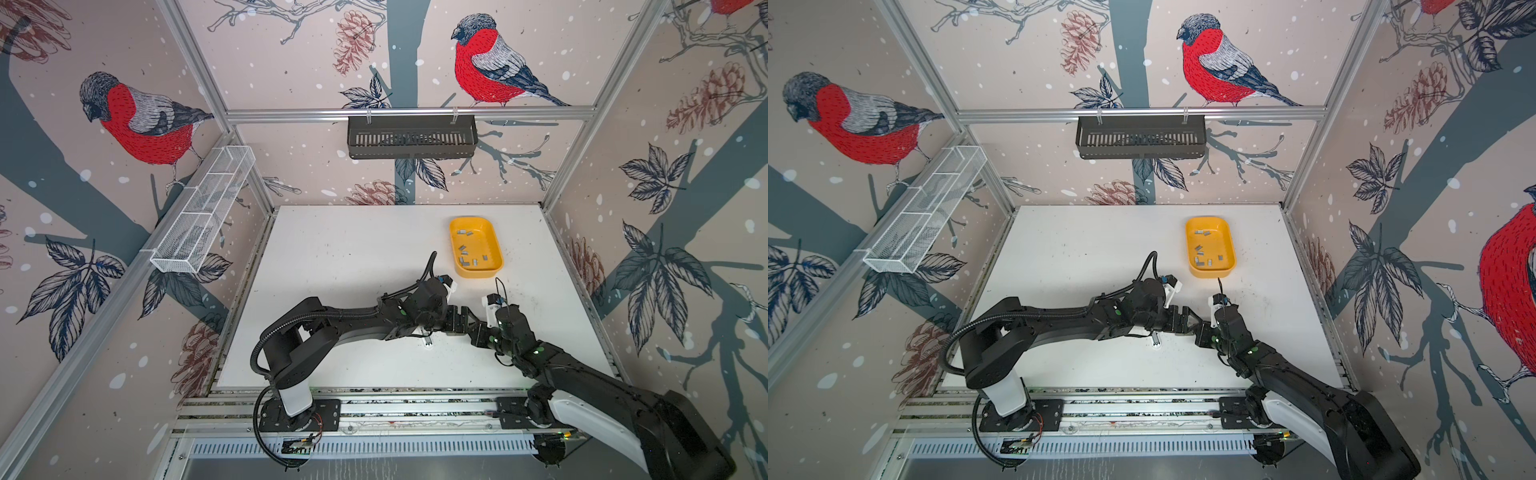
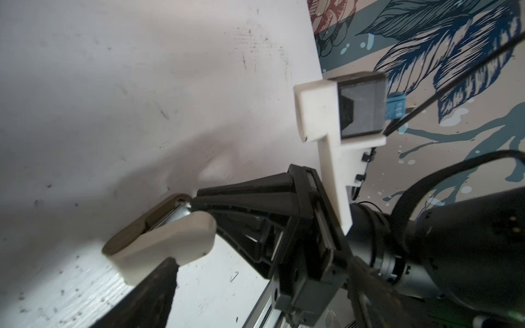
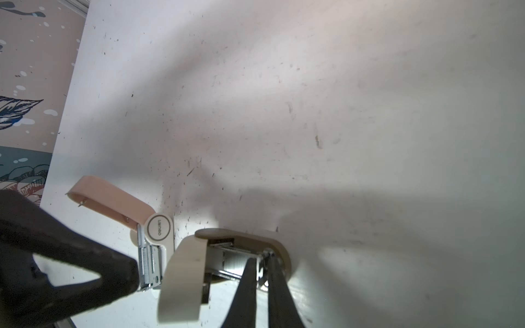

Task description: Load the staples into the stapler

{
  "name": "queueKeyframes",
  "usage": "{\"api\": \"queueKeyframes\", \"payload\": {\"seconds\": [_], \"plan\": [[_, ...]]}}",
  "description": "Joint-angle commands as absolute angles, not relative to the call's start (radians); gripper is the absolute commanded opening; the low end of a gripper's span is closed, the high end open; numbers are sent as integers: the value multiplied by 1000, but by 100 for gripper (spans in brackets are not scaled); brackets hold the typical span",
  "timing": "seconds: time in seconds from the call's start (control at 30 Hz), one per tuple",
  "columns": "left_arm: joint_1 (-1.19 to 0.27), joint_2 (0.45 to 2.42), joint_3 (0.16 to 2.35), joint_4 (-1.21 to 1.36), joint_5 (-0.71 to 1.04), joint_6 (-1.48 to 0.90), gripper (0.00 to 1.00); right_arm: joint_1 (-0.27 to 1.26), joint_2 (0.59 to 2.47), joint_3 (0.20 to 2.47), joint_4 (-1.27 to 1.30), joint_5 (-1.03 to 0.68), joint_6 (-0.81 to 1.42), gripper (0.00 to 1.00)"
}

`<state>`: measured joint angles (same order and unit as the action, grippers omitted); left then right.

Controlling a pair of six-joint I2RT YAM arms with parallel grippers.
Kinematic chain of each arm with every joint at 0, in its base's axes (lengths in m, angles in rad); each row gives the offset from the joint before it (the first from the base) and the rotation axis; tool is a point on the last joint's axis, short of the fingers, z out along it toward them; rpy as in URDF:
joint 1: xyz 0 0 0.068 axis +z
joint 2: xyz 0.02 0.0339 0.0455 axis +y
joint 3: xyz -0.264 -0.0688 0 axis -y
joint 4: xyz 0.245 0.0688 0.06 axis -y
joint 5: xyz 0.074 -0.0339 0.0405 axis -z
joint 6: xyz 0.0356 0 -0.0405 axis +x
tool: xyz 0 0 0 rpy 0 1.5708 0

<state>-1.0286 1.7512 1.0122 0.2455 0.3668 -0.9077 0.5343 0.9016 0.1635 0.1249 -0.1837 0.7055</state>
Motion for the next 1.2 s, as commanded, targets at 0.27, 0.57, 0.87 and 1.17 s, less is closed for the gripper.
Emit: {"api": "queueKeyframes", "payload": {"seconds": [0.27,0.57,0.87,1.17], "plan": [[-1021,1550,942,233,272,-755,94,517,712,203,-74,-100,718,22],[-950,1191,798,82,223,-611,97,522,685,281,-165,-141,665,30],[-941,819,588,68,45,-605,97,542,697,352,-212,-123,667,33],[-913,700,504,68,85,-592,97,678,818,385,-216,-20,703,37]]}}
